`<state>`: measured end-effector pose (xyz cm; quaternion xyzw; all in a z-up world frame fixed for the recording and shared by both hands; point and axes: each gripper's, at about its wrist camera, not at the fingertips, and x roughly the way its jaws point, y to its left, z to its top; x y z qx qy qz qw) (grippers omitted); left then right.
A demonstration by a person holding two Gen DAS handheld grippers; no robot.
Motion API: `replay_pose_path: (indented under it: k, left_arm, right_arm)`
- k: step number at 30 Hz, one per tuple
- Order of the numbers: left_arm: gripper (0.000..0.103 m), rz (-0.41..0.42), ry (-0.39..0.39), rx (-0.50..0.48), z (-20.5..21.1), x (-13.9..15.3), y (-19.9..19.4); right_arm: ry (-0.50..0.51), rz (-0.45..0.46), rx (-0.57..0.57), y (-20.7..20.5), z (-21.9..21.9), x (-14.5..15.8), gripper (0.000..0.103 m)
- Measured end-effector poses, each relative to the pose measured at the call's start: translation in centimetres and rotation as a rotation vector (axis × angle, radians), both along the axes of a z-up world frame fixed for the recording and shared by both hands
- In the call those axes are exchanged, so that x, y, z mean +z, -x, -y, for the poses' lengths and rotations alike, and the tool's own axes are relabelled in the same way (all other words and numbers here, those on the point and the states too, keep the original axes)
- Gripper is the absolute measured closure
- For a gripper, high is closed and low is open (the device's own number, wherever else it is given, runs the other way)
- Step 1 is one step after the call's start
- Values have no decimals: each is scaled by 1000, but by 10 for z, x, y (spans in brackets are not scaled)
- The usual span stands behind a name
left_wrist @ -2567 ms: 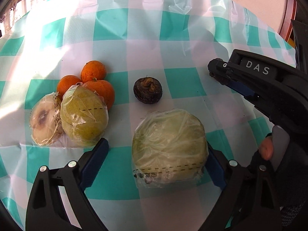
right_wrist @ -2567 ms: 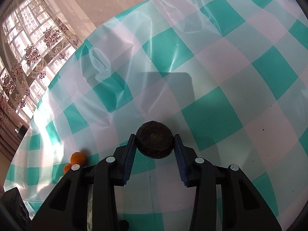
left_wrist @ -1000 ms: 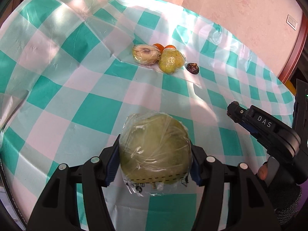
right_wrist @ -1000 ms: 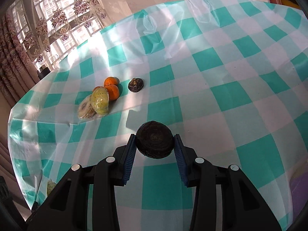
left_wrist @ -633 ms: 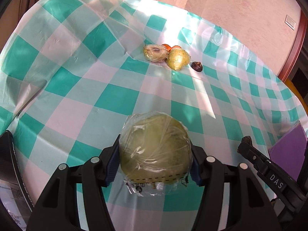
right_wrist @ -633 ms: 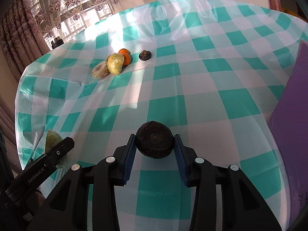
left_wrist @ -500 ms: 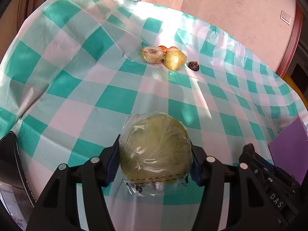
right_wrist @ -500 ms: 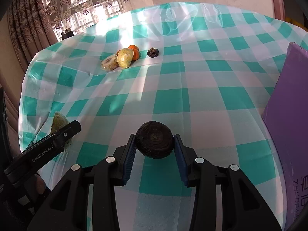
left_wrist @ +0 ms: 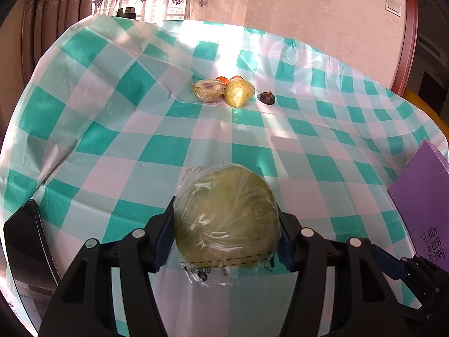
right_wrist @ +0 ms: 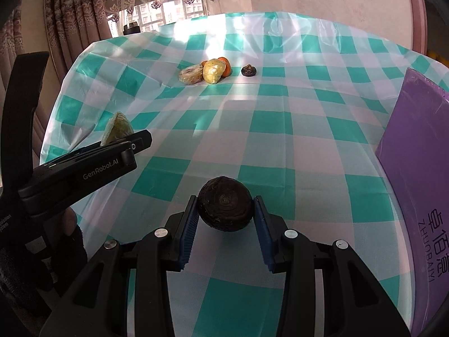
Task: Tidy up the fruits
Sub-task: 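Carry both held fruits over to the purple box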
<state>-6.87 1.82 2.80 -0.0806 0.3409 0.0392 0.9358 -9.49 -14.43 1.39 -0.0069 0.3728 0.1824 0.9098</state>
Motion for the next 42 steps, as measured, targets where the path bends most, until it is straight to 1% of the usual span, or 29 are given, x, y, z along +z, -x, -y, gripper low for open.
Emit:
replay_pose_path:
  k: [6,14,17,24,27,32,37,39,42]
  left_arm:
    - [43,6,-57,-35,16,1,12]
    - [43,8,-115,-114,48,6,25]
    - [43,30,-146,-154,63,15,32]
    - [43,112,-226,-251,102,43,53]
    - [43,148,-244,-288,118,57,60]
    - [43,188,-260,-352,145,77,67]
    - [43,198,-238,-431,175,95,65]
    - [43,198,-223,-478,189,103,63]
    - [43,185,-211,-566,215,113,60]
  right_arm:
    - [3,74,16,18,8,21,63]
    - [-25,137,-14,44,34,45,63]
    - [-31,160,-38,53,47,56,63]
    - [-39,201,-117,68,83,75,63]
    - [-51,230,-153,75,100,83,63]
    - [-61,265,-238,85,133,93,63]
    - [-87,271,-342,93,175,99,63]
    - [-93,264,-390,94,193,100,63]
    - [-89,227,-469,93,222,97,63]
